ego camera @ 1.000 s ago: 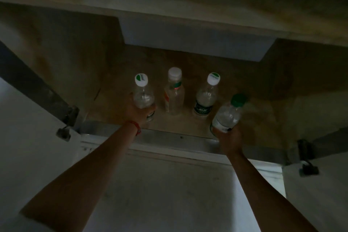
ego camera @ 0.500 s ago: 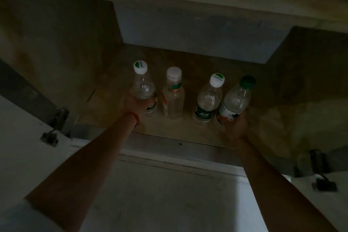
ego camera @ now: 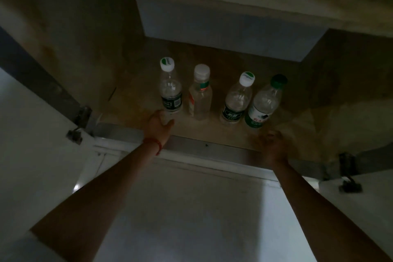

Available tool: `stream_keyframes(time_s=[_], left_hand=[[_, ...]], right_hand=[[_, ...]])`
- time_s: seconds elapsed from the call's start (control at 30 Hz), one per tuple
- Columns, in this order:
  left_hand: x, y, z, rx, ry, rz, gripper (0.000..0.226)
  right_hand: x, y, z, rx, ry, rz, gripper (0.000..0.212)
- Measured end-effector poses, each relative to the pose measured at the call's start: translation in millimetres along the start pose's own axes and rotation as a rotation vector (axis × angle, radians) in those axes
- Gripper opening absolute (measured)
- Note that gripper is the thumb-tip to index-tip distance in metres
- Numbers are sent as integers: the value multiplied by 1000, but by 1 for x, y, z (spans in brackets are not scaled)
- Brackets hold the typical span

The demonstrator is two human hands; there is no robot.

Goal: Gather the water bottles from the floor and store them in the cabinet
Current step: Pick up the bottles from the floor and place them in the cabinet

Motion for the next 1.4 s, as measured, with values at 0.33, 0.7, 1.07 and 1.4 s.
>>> stream_keyframes(time_s=[0.33,0.7,1.07,1.4], left_hand=[[110,-9,71,-268,-390,-105,31],[280,-6,197,-244,-642,175,26],[423,63,344,31,-655,491,17],[460,121,410,-4,-631,417,17]], right_hand=[[118,-39,36,460,-232,-214,35],[297,-133,93,469,-457,-491,35],[433,-249,184,87,-351,-755,9],[481,-310,270,4,-194,-748,16]])
Point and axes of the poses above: each hand's wrist, its own x-axis away from the middle knuckle, its own z-axis out of the back of the hand, y = z × x, the point moved 2 cm from there along -x, towards the middle knuckle, and after that the axes turned 15 degrees about -x, right-handed, at the moved point
